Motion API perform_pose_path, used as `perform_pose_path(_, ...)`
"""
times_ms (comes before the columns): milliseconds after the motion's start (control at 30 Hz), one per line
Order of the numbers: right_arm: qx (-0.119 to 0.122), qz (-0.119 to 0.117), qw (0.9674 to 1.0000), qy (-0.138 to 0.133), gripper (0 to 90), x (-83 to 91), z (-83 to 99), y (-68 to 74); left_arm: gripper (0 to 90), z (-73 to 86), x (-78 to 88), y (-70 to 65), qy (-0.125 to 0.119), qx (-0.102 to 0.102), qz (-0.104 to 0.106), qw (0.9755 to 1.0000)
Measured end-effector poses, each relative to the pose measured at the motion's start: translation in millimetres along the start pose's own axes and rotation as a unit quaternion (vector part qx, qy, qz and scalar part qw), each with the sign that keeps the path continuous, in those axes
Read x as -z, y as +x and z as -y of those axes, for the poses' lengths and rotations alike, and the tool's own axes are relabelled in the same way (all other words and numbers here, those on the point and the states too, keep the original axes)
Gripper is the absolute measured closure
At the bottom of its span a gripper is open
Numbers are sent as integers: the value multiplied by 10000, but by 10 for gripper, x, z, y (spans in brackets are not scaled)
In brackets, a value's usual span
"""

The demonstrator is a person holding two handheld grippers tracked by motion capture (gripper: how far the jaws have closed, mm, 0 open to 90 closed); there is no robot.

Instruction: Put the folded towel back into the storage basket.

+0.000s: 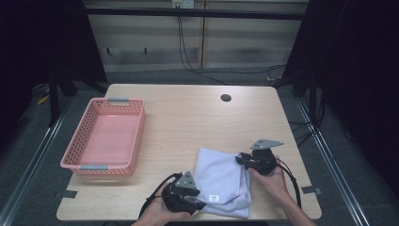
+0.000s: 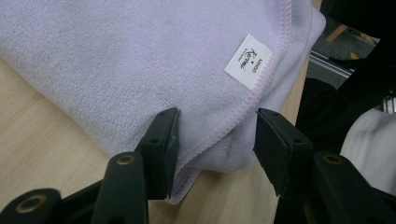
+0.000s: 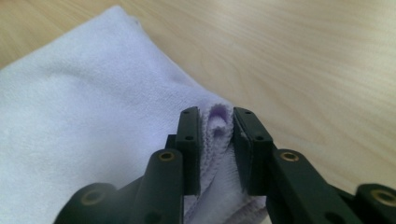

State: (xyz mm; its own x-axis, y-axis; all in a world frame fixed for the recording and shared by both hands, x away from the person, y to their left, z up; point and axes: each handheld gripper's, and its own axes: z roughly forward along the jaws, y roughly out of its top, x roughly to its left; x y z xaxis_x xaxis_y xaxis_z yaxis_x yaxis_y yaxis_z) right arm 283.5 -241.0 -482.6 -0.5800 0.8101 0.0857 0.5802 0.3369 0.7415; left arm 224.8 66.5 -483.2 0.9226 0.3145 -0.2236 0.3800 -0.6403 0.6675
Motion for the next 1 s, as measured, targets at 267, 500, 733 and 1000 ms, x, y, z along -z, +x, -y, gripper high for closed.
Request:
perform_pose_path(267, -396, -145, 9988, 245, 286, 10, -18, -143, 421, 129, 176, 50, -34, 304, -47, 9995)
perform_pose_path(500, -600, -266, 9972, 371, 229, -82, 37, -162, 312, 190, 143, 148, 167, 459, -170, 9987)
perform_pose_path(733, -661, -505, 9954, 469, 270, -125, 91, -134, 238, 96, 40, 132, 194, 435, -42, 9989)
perform_pose_path(1000, -618, -839, 9931, 530, 491, -118, 92, -94, 330, 55, -19, 18, 256, 197, -319, 9990)
